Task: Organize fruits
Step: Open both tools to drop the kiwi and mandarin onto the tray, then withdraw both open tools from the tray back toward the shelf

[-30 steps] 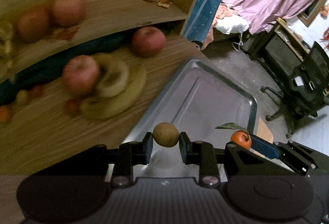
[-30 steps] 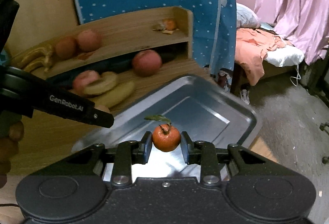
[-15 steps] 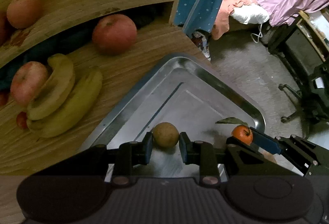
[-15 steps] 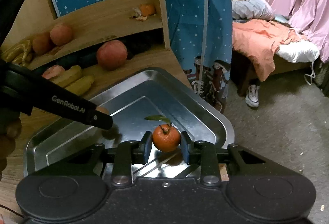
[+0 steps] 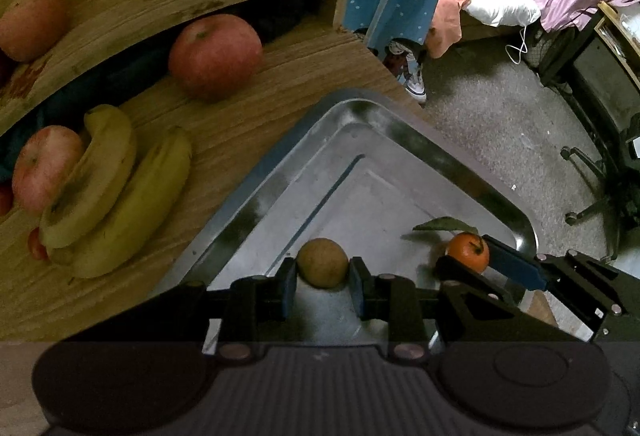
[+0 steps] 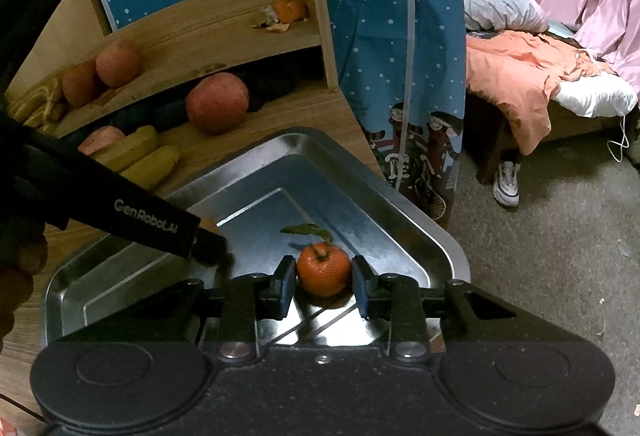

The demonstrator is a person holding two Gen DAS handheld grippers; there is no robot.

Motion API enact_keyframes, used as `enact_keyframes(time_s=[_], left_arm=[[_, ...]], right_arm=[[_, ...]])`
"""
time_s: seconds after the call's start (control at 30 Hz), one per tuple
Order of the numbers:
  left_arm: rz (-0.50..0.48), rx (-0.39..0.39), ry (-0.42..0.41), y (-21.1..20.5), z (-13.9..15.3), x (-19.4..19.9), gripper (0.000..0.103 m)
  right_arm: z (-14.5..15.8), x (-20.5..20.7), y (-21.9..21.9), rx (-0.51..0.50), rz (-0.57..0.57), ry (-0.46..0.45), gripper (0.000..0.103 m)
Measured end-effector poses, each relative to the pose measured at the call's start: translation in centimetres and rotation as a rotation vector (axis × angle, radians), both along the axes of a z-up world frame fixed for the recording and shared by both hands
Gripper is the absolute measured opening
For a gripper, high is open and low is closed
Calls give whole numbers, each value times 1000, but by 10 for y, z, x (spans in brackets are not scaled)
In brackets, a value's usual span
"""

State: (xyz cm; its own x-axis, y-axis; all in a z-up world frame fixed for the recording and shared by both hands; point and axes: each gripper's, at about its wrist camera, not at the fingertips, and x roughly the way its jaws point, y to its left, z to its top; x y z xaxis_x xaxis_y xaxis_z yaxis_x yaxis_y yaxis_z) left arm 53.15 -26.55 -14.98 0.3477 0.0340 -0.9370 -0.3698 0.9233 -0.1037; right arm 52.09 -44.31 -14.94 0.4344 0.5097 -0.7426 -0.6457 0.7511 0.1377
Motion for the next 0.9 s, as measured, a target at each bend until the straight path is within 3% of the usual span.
enact_keyframes(time_s=[0.1, 0.23, 0.33, 0.47, 0.53, 0.9], left_arm=[[-5, 8, -8, 2, 2, -2, 41], [-11, 15, -58, 8, 14, -14, 64], [-7, 24, -93, 15, 26, -29, 74], [6, 39, -143, 29, 39, -52, 91], [13, 44, -171, 38, 45, -66, 102], [-13, 100, -252, 129, 69, -172, 103]], right_arm=[[2, -2, 3, -3, -9, -6, 38], [6, -9, 8, -9, -33, -17, 47], [13, -21, 12, -9, -51, -36, 62], [22, -41, 18, -3, -101, -49, 94], [26, -54, 23, -4, -127, -58, 99], [56, -172, 86, 3, -323, -129, 102]])
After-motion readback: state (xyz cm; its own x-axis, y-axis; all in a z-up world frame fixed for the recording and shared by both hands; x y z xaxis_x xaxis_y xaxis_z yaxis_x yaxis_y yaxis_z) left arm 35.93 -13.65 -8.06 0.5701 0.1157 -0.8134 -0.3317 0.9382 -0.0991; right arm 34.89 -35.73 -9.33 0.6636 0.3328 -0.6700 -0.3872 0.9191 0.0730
